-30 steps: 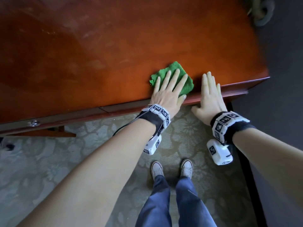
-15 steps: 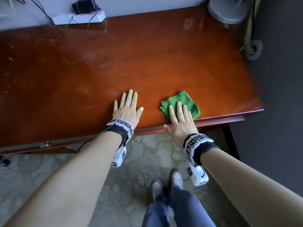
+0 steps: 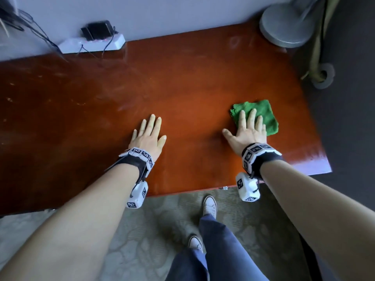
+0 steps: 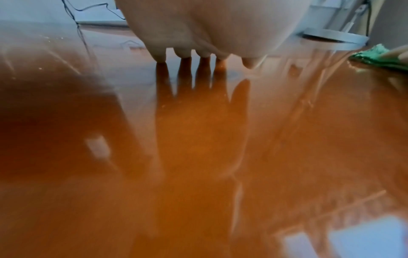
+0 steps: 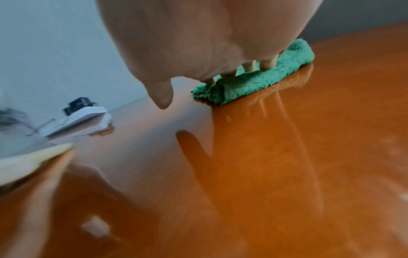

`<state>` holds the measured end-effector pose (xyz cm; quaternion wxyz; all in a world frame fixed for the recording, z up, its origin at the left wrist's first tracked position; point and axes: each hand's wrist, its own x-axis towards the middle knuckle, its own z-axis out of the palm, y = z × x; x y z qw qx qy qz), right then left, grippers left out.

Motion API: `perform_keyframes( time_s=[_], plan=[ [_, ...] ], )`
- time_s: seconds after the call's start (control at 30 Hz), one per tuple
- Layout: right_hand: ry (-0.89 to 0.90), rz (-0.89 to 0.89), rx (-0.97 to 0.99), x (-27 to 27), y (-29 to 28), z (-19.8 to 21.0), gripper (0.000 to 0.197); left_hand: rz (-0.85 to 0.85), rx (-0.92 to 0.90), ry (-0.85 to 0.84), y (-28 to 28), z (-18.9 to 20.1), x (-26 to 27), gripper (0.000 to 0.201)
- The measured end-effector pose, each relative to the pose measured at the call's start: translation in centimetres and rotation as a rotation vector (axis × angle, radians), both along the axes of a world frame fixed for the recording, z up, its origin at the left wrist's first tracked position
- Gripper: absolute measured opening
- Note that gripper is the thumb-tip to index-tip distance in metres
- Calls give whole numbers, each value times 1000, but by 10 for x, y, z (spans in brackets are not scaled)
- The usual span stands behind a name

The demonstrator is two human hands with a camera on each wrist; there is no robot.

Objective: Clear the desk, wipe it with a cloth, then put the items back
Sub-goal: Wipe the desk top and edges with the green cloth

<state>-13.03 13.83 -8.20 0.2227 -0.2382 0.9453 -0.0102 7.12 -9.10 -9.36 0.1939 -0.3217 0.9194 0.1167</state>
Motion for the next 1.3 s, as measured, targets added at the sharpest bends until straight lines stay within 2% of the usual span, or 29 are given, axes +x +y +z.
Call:
perform_keyframes(
  time_s=[0.13, 0.2, 0.23, 0.3, 0.4, 0.5, 0.57, 0.67, 0.77, 0.87, 0.93, 1.0, 1.07, 1.23, 1.3],
  plan=[
    [-40, 280, -66, 31, -8, 4, 91, 101, 32, 7, -5, -3, -28, 62],
    [-86, 335, -74, 38, 3, 1, 89, 143, 18, 24, -6, -6, -36, 63],
    [-81, 297, -78, 34, 12, -1, 89, 154, 8, 29, -5, -7, -38, 63],
    [-19, 102, -97, 8, 31, -6, 90, 147, -6, 27, -7, -8, -40, 63],
    [31, -140, -76, -52, 49, -7, 98, 112, -17, 21, -15, -8, -38, 64],
    [-23, -213, -82, -98, 36, -3, 101, 116, 8, 34, -20, -8, -41, 64],
    [-39, -201, -61, -106, 10, -1, 103, 130, 13, 44, -22, -8, -43, 64],
    [-14, 19, -9, -76, -38, -2, 105, 99, -10, 70, -29, -12, -43, 65],
    [-27, 348, -21, -4, -80, -2, 106, 47, -26, 107, -43, -16, -41, 65],
    [-118, 711, -2, 66, -101, 1, 102, -19, -38, 126, -55, -16, -38, 64],
    [-185, 812, 12, 80, -103, 2, 94, -80, -49, 123, -65, -14, -35, 63],
    [-206, 847, -1, 65, -102, 4, 85, -140, -50, 111, -78, -11, -32, 61],
    [-163, 766, 4, 29, -104, 2, 80, -188, -41, 93, -93, -7, -33, 60],
    [-90, 66, -126, -97, -117, -3, 84, -236, -19, 84, -122, -4, -48, 60],
    [-93, -101, -143, -128, -123, -3, 87, -248, -5, 79, -133, -4, -56, 59]
  ],
)
